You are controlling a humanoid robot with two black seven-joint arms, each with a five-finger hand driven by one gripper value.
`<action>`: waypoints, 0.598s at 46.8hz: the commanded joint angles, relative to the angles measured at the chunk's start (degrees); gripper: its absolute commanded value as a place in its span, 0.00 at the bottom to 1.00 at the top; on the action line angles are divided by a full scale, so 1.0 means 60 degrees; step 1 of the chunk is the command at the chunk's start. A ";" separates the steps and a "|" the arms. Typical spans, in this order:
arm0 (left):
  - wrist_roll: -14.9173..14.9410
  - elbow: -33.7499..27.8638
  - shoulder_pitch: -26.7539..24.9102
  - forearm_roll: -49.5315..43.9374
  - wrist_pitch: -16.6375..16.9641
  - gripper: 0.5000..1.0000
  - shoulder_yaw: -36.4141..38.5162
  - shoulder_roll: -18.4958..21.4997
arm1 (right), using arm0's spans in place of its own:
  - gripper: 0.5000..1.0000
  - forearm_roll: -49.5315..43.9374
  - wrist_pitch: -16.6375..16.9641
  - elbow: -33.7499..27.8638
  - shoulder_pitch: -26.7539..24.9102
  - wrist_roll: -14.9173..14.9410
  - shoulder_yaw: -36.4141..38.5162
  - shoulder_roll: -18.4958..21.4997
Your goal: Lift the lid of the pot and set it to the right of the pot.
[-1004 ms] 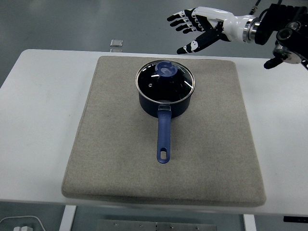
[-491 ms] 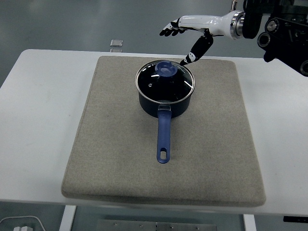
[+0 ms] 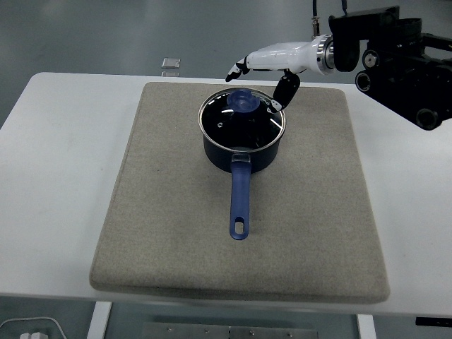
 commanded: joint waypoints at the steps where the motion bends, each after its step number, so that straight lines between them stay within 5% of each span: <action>1: -0.0003 0.0000 0.0001 0.0000 0.0000 1.00 0.0000 0.0000 | 0.82 -0.0197 -0.0152 -0.0001 -0.0037 0.0002 -0.0050 0.0203; 28: -0.0003 0.0000 0.0001 0.0000 0.0000 1.00 0.0000 0.0000 | 0.79 -0.0710 -0.0431 -0.0059 -0.0111 0.0016 -0.0226 0.0336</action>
